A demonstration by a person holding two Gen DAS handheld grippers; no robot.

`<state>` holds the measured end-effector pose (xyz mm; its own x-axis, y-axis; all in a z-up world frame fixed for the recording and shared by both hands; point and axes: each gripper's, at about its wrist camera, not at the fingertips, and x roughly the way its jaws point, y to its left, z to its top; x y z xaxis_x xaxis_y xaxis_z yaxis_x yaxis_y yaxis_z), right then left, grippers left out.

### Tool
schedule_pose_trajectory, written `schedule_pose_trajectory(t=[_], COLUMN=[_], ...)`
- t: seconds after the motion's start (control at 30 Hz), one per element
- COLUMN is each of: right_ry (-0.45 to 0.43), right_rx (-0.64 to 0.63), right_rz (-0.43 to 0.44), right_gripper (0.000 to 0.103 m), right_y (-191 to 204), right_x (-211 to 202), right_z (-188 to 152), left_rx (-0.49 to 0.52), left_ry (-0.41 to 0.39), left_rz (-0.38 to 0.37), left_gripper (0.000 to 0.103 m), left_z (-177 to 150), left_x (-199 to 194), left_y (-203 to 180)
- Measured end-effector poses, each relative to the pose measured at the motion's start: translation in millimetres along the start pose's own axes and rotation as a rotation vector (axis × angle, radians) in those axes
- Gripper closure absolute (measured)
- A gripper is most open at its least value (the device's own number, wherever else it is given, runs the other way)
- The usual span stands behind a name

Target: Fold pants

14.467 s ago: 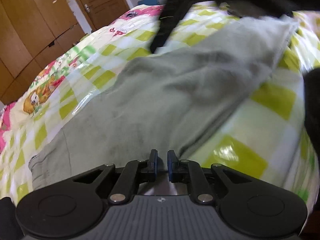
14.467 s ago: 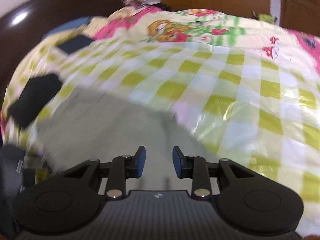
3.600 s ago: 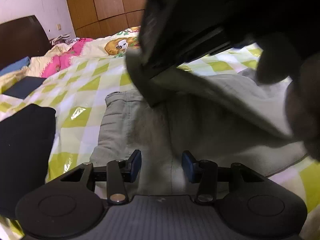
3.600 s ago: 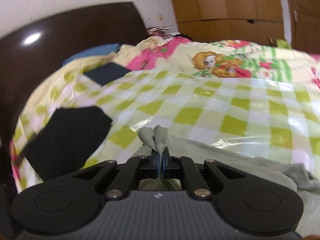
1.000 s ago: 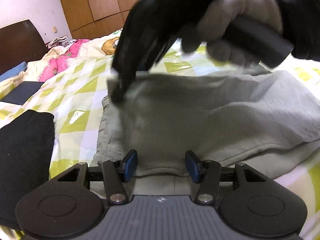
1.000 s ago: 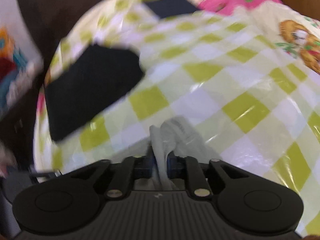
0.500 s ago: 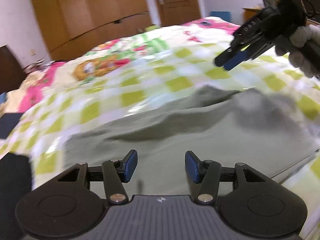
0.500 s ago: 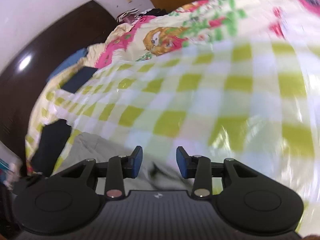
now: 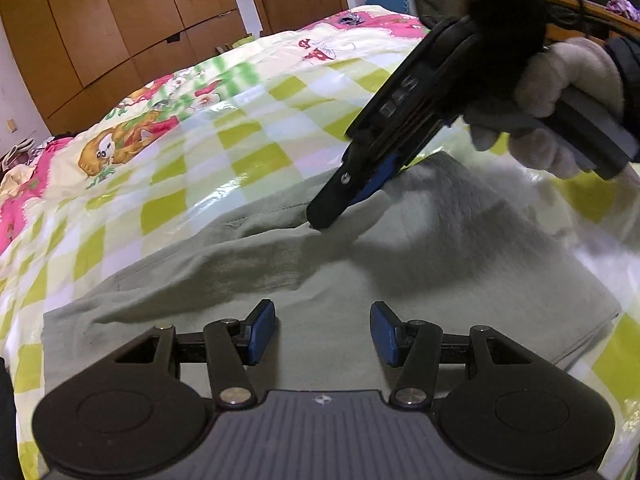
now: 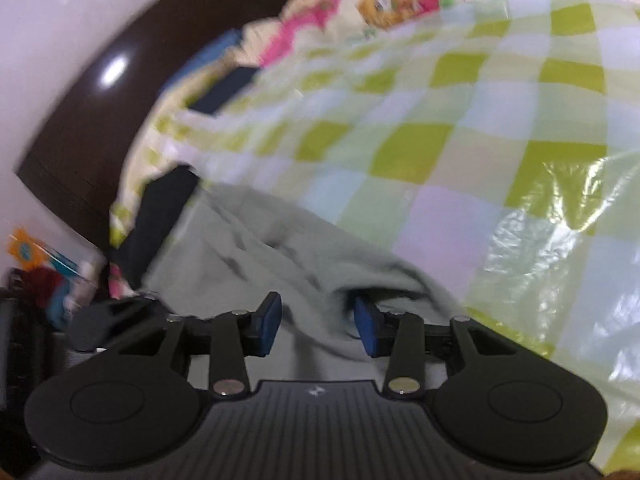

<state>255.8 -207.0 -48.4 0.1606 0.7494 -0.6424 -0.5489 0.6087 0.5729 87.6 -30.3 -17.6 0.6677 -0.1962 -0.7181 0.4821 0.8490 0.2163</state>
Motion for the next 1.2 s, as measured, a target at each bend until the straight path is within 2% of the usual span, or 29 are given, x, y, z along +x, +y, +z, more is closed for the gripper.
schedule_pose_trajectory(t=[0.07, 0.2, 0.3, 0.37, 0.43, 0.57, 0.67, 0.7, 0.73, 0.77, 0.87, 0.93, 1.0, 1.03, 1.1, 1.2], right_ry=[-0.024, -0.178, -0.331, -0.37, -0.401, -0.365, -0.29, -0.276, -0.258, -0.227, -0.183, -0.233, -0.319, -0.357, -0.39, -0.433], right_rx=[0.027, 0.264, 0.451, 0.544, 0.514, 0.244, 0.135, 0.119, 0.127, 0.152, 0.219, 0.331, 0.455, 0.503, 0.495, 0.449], right_rz=[0.032, 0.193, 0.196, 0.152, 0.078, 0.009, 0.054, 0.111, 0.191, 0.223, 0.123, 0.067, 0.091, 0.061, -0.016, -0.059], right_gripper=[0.061, 0.06, 0.06, 0.06, 0.06, 0.06, 0.06, 0.06, 0.06, 0.063, 0.06, 0.061, 0.064, 0.064, 0.064, 0.063], right_y=[-3, -33, -73, -90, -83, -24, 12, 18, 20, 17, -4, -32, -59, -67, -63, -40], right_x=[1, -6, -16, -21, -34, -58, -49, -44, -37, -30, -7, -6, -12, -17, -30, -58], right_z=[4, 16, 18, 15, 7, -12, -23, -25, -27, -28, -24, -17, -12, -11, -12, -31], left_rx=[-0.007, -0.019, -0.041, -0.06, -0.064, -0.059, -0.052, -0.05, -0.05, -0.05, -0.058, -0.055, -0.052, -0.055, -0.074, -0.077], left_ry=[-0.001, 0.0, 0.014, 0.015, 0.014, 0.001, -0.004, -0.002, -0.001, 0.001, 0.007, 0.007, 0.012, 0.015, 0.025, 0.011], left_rz=[-0.006, -0.008, -0.009, -0.009, -0.006, -0.003, 0.007, 0.01, 0.014, 0.016, 0.012, 0.014, 0.025, 0.029, 0.043, 0.078], left_gripper=[0.038, 0.036, 0.031, 0.028, 0.027, 0.027, 0.027, 0.027, 0.027, 0.027, 0.027, 0.027, 0.026, 0.024, 0.022, 0.022], left_z=[-1, -1, 0, -1, -1, -2, -3, -3, -3, -2, -2, -2, 0, 0, 0, -4], left_x=[0, 4, 11, 14, 13, 9, 6, 5, 4, 3, 4, 6, 10, 11, 13, 3], left_y=[1, 2, 4, 7, 8, 8, 7, 6, 5, 5, 8, 11, 14, 16, 21, 26])
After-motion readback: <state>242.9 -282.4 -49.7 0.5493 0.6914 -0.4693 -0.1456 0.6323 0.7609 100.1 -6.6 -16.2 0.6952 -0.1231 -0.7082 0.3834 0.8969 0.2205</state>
